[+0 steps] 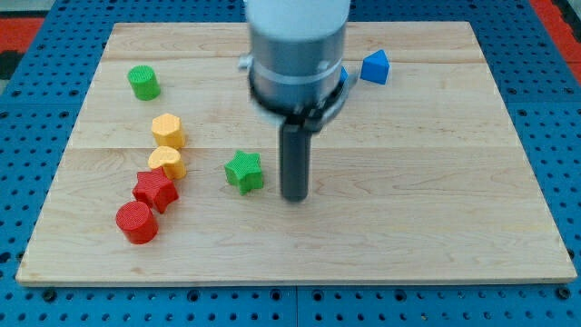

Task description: Place the red star above the green star

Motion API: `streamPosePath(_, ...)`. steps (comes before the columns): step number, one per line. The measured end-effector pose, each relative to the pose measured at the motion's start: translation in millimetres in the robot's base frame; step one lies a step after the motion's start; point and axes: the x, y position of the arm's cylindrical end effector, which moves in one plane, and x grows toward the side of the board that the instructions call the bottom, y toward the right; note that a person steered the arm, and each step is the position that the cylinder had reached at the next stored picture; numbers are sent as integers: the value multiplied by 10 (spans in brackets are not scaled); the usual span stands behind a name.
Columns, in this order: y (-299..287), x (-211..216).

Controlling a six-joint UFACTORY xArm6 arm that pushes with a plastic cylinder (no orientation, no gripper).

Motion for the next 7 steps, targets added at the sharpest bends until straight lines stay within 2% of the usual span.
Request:
streamPosePath(1, -372, 691)
streamPosePath(3, -2013, 519)
streamPosePath(4, -1858, 15)
streamPosePath(6, -1295, -614)
streamPosePath(7, -737, -923)
